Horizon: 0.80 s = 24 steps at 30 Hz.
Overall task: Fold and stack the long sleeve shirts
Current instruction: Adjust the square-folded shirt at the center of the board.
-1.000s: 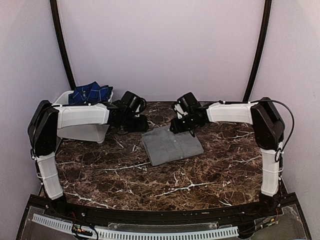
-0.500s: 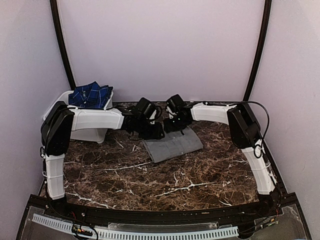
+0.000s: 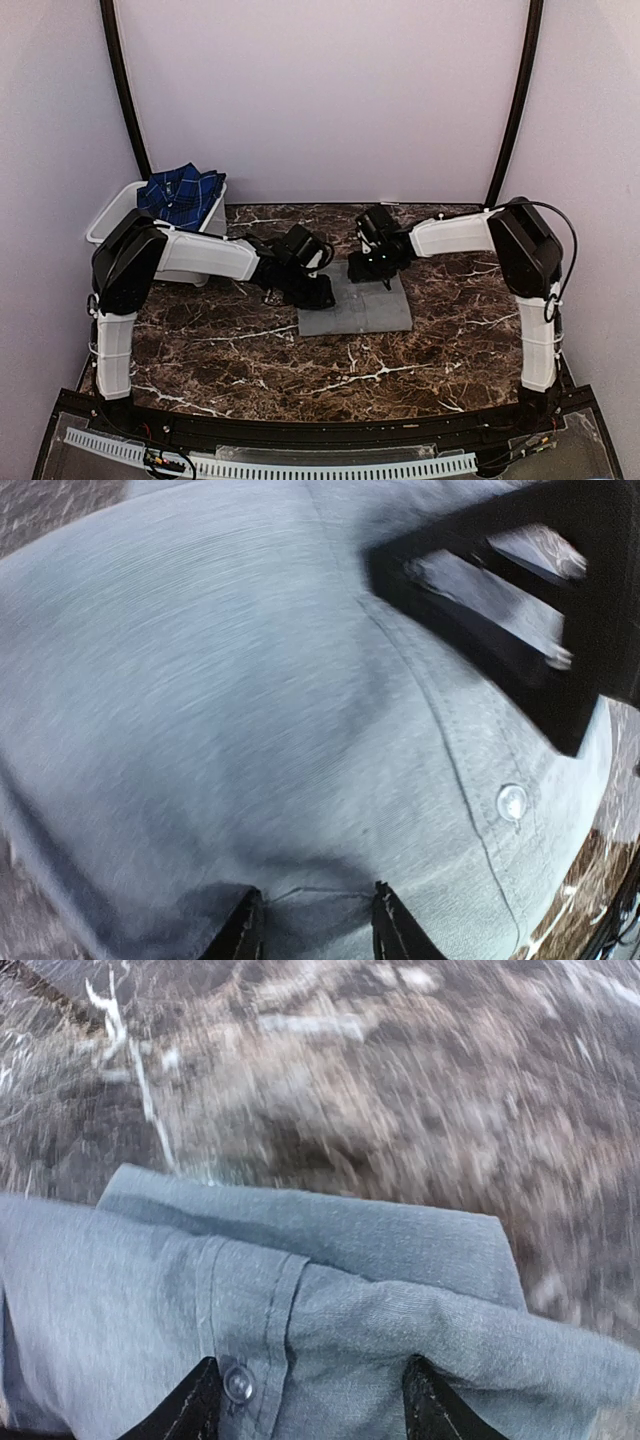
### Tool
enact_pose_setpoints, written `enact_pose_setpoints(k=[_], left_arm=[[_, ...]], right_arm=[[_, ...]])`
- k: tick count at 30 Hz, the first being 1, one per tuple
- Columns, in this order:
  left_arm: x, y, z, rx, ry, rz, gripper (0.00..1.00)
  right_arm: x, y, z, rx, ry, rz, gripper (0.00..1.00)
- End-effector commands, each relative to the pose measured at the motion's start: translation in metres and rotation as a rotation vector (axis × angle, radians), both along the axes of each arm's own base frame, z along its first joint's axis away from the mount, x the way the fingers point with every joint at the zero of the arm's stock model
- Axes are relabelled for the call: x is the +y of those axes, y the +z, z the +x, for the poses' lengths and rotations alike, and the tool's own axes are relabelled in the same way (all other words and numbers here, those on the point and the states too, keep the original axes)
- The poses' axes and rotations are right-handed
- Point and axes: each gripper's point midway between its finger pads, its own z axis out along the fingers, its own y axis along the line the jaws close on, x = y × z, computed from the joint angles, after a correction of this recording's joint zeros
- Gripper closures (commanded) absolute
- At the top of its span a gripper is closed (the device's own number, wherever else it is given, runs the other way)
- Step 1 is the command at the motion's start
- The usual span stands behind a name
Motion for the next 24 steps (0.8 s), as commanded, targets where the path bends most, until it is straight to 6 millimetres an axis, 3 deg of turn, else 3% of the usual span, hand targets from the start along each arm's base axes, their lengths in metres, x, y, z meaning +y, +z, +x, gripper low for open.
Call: enact_pose_setpoints(k=[1, 3, 6, 10, 14, 20, 24], left_arm=[[0.026, -0.006, -0.044, 0.091, -0.021, 0.067, 0.65], [0.039, -0.012, -0.057, 0.11, -0.02, 0.096, 0.65], [0.056, -0.021, -0.07, 0.134, -0.017, 0.127, 0.65], [0.056, -0.017, -0.074, 0.138, -0.026, 0.112, 0.65], [0.053, -0.011, -0.071, 0.127, -0.023, 0.099, 0.66], [0.051, -0.009, -0.069, 0.124, -0.017, 0.094, 0.66], [0.05, -0.008, -0.068, 0.121, -0.019, 0.093, 0.66]], right_arm=[[-0.029, -0.032, -0.074, 0.175, -0.048, 0.031, 0.41], [-0.034, -0.029, -0.091, 0.191, -0.057, 0.068, 0.41], [-0.042, -0.019, -0.098, 0.178, -0.071, 0.083, 0.4], [-0.049, -0.01, -0.083, 0.152, -0.077, 0.083, 0.43], [-0.064, -0.019, -0.071, 0.171, -0.082, 0.094, 0.49], [-0.081, -0.034, -0.066, 0.213, -0.017, 0.255, 0.49], [-0.084, -0.031, -0.056, 0.222, 0.046, 0.352, 0.46]])
